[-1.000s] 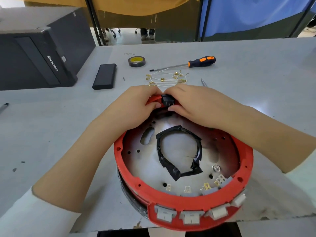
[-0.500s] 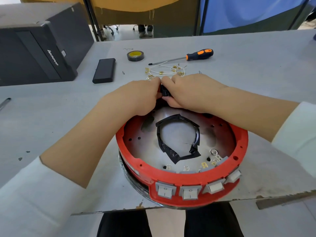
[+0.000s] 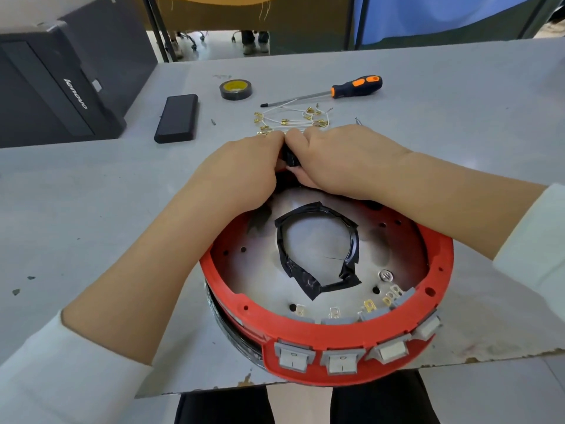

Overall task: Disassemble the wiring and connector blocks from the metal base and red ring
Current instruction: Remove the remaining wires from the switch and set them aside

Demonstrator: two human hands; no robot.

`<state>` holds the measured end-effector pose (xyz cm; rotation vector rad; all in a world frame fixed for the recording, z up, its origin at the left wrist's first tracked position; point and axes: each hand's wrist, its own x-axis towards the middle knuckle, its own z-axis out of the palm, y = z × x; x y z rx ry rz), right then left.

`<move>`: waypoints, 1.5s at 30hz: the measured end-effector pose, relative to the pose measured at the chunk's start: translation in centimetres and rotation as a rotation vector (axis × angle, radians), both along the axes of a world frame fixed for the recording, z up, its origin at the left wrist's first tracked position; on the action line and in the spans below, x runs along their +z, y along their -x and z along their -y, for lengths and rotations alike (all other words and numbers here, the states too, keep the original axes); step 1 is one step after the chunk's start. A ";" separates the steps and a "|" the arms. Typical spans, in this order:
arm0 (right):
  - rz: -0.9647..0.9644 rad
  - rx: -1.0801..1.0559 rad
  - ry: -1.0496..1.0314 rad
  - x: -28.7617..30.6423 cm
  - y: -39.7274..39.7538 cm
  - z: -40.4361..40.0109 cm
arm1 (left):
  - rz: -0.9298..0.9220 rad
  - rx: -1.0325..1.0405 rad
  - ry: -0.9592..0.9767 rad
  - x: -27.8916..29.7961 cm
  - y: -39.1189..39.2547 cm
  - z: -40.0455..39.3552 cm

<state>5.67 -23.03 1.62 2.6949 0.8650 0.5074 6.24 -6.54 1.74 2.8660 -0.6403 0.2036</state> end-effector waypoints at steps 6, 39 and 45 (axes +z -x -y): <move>0.020 -0.040 0.104 1.3 0.3 -0.6 | -0.060 0.012 -0.015 0.2 0.0 0.1; 0.059 -0.038 0.056 0.2 0.0 -0.3 | 0.044 0.025 -0.068 0.0 0.5 0.3; 0.062 -0.028 0.047 0.2 -0.2 -0.4 | 0.026 0.034 -0.072 0.1 0.5 0.3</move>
